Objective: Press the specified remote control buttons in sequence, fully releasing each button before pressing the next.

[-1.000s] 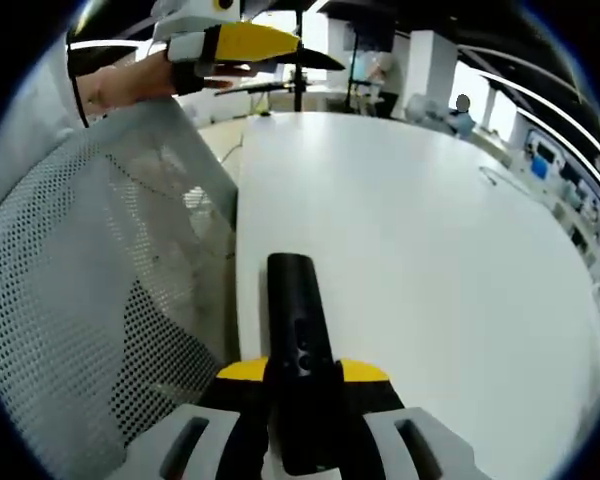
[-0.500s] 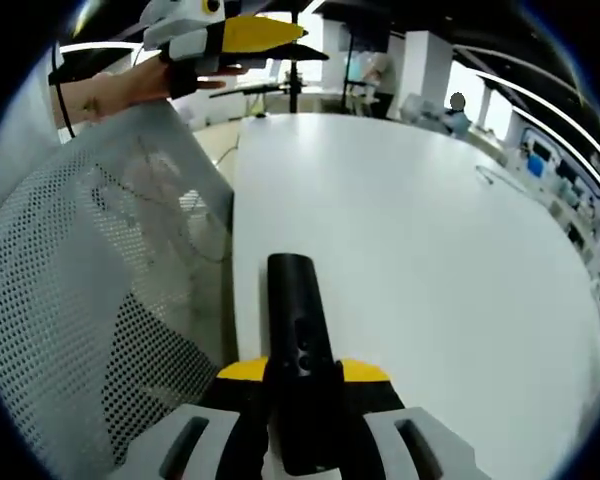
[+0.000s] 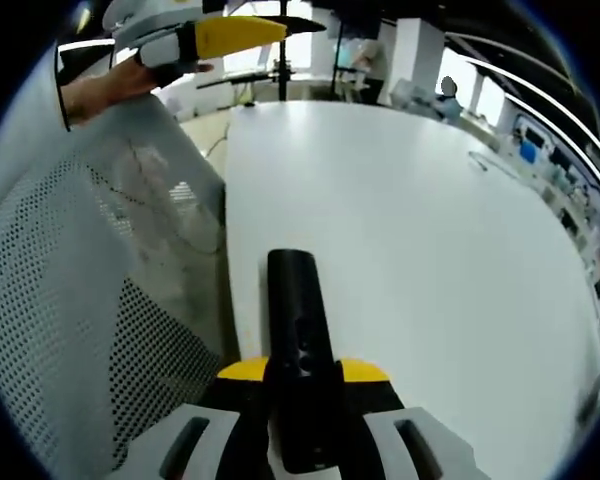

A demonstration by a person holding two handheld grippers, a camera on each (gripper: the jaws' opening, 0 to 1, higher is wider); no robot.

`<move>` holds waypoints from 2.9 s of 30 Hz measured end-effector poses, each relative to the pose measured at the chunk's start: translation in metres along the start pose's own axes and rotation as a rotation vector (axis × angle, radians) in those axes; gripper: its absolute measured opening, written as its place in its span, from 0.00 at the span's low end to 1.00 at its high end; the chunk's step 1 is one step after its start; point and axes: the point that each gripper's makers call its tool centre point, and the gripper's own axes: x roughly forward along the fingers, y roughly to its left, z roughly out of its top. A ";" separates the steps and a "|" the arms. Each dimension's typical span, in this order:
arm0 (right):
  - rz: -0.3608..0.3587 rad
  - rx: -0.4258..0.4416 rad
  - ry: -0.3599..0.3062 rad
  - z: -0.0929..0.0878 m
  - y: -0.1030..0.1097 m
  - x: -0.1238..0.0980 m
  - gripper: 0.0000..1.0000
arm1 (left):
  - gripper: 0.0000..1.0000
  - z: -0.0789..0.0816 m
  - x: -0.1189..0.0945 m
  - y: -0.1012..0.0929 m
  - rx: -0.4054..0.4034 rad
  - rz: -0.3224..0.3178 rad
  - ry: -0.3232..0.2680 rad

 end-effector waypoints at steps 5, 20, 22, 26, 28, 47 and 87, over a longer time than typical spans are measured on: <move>0.006 -0.021 0.063 0.000 0.000 0.001 0.21 | 0.98 0.009 -0.004 -0.003 -0.018 -0.023 -0.051; 0.089 -0.141 0.168 -0.002 -0.008 0.002 0.21 | 0.99 0.016 -0.005 0.009 -0.112 0.033 -0.089; 0.090 -0.144 0.164 -0.001 -0.010 0.002 0.21 | 1.00 0.027 -0.007 0.008 -0.153 0.024 -0.152; 0.099 -0.159 0.158 0.000 -0.014 0.003 0.21 | 1.00 0.019 -0.006 0.011 -0.155 0.037 -0.113; 0.101 -0.162 0.155 0.000 -0.015 0.004 0.21 | 1.00 0.018 -0.004 0.010 -0.158 0.036 -0.105; 0.102 -0.152 0.097 0.010 -0.037 0.009 0.21 | 0.99 0.007 0.000 0.006 -0.202 0.007 -0.058; 0.114 -0.165 0.072 0.022 -0.085 0.018 0.21 | 0.97 0.001 0.003 -0.003 -0.201 -0.036 -0.015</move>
